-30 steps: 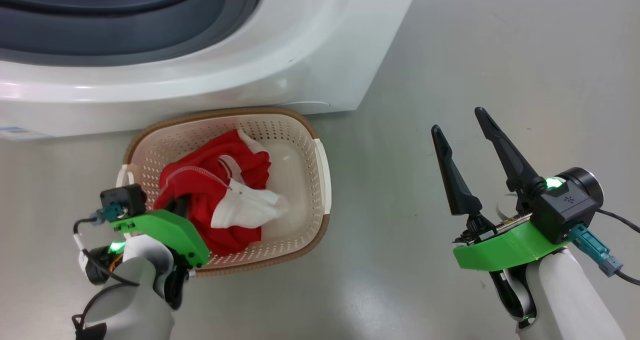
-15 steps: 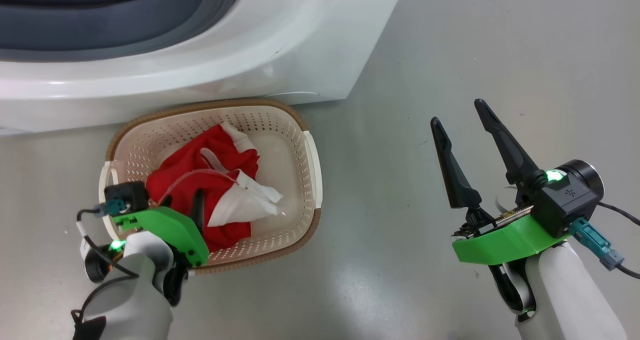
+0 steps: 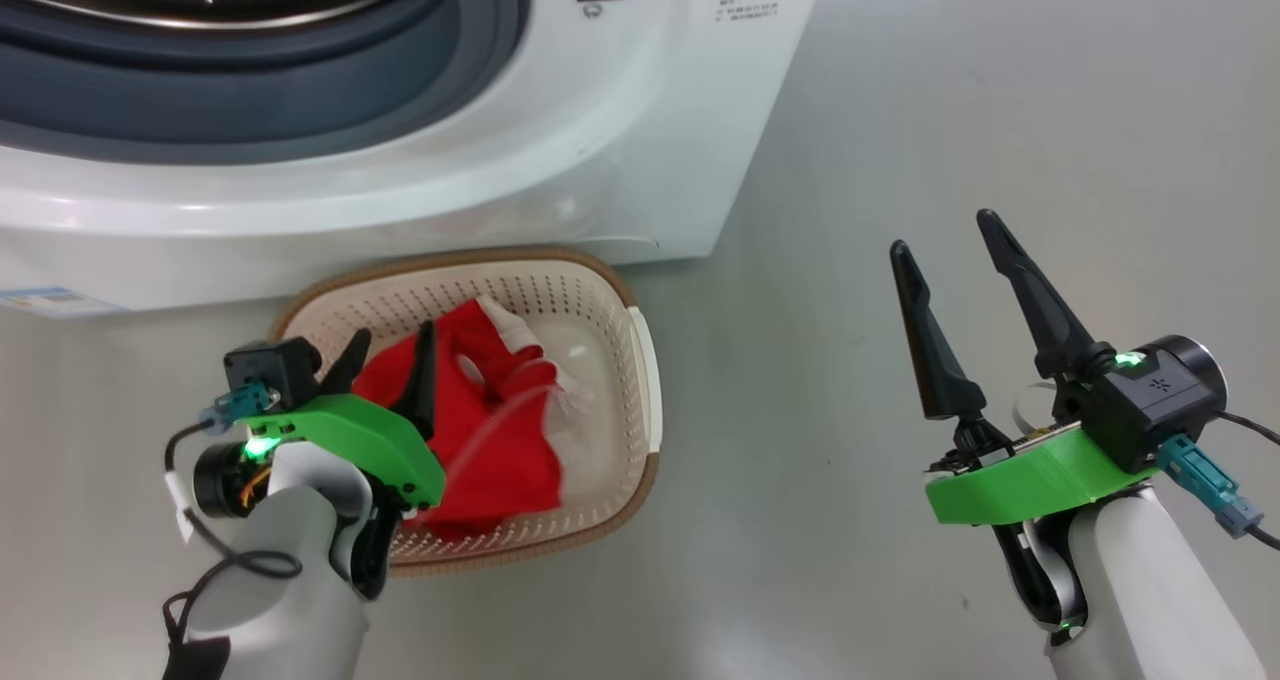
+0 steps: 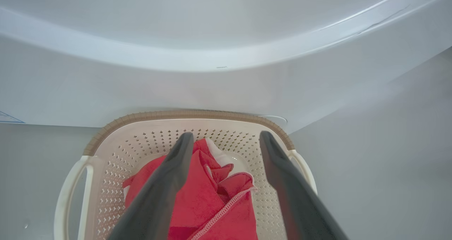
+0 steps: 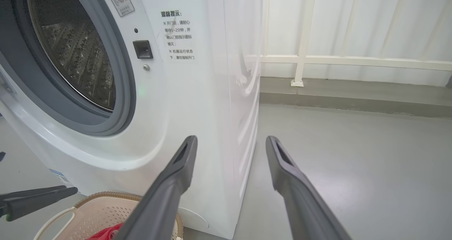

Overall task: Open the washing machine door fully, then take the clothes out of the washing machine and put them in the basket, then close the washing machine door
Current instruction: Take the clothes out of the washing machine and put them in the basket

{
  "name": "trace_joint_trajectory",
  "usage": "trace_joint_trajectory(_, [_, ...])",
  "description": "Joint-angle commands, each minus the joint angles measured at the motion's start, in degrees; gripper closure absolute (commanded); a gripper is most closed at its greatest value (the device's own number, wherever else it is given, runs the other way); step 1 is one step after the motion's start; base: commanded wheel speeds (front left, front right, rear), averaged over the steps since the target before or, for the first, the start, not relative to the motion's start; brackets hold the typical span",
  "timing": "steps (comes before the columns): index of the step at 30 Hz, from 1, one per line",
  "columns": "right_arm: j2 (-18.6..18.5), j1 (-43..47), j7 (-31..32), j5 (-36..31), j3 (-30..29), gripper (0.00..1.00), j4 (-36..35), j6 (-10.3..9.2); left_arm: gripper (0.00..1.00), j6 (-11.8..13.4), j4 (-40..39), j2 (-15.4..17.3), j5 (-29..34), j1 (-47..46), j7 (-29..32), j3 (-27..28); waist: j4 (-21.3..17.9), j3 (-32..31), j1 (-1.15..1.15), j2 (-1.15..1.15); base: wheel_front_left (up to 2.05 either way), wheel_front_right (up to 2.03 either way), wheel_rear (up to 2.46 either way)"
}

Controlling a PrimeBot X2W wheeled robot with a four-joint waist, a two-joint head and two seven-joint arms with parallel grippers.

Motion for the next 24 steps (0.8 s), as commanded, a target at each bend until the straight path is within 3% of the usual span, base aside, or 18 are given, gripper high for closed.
trace_joint_trajectory(1, [0.22,1.38,-0.36,0.39,0.64,0.0,-1.18,0.36,0.0,-0.3,-2.8,2.0,0.63,2.05,-0.72,1.65,1.04,-2.19,0.0,0.0,0.0,0.0,0.0])
trace_joint_trajectory(12, [0.22,4.2,-0.36,0.1,-1.55,0.0,-0.65,0.36,0.0,0.6,-27.18,1.13,4.66,14.41,-0.75,8.45,2.03,-9.24,0.0,0.0,0.0,0.0,0.0])
trace_joint_trajectory(24, [0.22,6.36,-0.36,0.24,-4.8,0.0,-0.82,0.36,0.0,2.39,-40.57,0.76,9.08,21.79,-0.75,10.88,2.18,-13.81,0.0,0.0,0.0,0.0,0.0])
